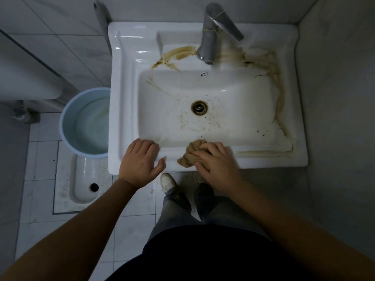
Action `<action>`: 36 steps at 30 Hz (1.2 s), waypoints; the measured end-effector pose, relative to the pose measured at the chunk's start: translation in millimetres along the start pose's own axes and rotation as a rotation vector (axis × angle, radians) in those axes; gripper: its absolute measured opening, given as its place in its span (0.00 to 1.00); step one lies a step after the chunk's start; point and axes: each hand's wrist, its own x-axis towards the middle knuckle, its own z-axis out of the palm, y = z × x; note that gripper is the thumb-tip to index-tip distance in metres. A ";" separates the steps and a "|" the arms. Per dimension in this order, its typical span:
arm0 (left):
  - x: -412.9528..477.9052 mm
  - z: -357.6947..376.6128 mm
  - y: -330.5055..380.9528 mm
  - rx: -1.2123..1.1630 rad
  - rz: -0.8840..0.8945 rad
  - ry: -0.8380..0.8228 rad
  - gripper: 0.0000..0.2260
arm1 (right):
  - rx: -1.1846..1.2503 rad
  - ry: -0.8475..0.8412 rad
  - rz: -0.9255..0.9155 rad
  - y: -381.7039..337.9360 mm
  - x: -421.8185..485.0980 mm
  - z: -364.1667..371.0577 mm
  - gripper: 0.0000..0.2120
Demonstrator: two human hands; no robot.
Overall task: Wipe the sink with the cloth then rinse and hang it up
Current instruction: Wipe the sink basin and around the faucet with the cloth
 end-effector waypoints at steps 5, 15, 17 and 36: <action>0.6 -0.3 2.9 -0.021 -0.043 -0.056 0.21 | 0.012 0.121 0.155 85.3 -43.1 -26.0 0.18; 46.8 2.7 101.9 -0.115 -0.032 -0.136 0.31 | -0.075 0.177 0.452 104.9 -58.1 -31.8 0.15; 59.0 10.8 127.1 -0.114 0.014 -0.170 0.28 | -0.032 0.151 0.364 85.7 -50.5 -23.9 0.15; 63.2 28.7 142.8 0.022 0.079 -0.195 0.22 | -0.127 0.294 0.468 156.0 -88.4 -44.5 0.16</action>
